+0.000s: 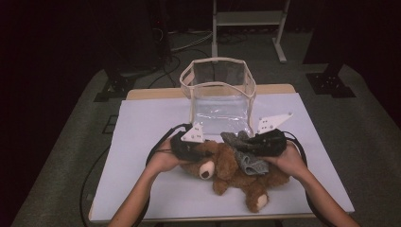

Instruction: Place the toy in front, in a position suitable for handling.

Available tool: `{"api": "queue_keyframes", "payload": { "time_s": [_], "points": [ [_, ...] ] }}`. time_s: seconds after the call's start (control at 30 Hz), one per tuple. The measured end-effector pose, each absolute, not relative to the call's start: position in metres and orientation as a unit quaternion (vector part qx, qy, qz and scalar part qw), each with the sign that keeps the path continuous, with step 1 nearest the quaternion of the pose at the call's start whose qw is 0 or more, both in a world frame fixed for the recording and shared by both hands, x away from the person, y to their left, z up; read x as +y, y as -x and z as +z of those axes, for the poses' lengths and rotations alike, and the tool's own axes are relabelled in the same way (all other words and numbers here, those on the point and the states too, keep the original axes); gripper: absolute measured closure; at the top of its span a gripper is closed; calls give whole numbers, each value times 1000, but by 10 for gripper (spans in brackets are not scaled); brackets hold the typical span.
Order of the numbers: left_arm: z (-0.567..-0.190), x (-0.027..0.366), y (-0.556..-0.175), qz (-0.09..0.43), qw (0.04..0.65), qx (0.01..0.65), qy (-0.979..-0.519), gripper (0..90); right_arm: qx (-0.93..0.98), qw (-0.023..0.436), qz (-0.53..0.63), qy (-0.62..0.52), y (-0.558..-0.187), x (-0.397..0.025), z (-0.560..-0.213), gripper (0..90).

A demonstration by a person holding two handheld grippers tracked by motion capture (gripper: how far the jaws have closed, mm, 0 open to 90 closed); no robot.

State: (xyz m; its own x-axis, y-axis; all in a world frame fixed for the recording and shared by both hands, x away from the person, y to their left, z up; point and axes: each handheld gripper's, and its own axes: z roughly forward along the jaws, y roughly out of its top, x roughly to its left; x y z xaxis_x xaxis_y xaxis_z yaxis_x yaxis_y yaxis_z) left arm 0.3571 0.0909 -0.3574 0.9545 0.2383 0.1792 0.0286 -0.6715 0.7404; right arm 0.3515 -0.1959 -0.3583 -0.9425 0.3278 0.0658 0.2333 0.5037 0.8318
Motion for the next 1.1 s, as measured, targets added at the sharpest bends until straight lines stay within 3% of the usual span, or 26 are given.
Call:
{"api": "queue_keyframes", "payload": {
  "time_s": [0.27,0.47,0.6,0.77,0.9,1.1],
  "points": [
    [-366,103,-365,116,413,101,-897,552,874,38,456,-163,-375,-183,-358,801],
    [-368,116,-346,78,413,105,-901,383,882,42,451,-126,-343,-172,-371,804],
    [-361,120,-332,75,415,97,-901,336,883,65,452,-107,-319,-169,-374,805],
    [-359,127,-321,66,431,96,-895,323,880,69,460,-97,-300,-171,-380,806],
    [-371,132,-317,52,434,104,-894,382,881,62,460,-91,-293,-173,-381,806],
    [-380,134,-304,60,439,103,-890,408,875,77,469,-90,-302,-171,-356,799]
  ]
}}
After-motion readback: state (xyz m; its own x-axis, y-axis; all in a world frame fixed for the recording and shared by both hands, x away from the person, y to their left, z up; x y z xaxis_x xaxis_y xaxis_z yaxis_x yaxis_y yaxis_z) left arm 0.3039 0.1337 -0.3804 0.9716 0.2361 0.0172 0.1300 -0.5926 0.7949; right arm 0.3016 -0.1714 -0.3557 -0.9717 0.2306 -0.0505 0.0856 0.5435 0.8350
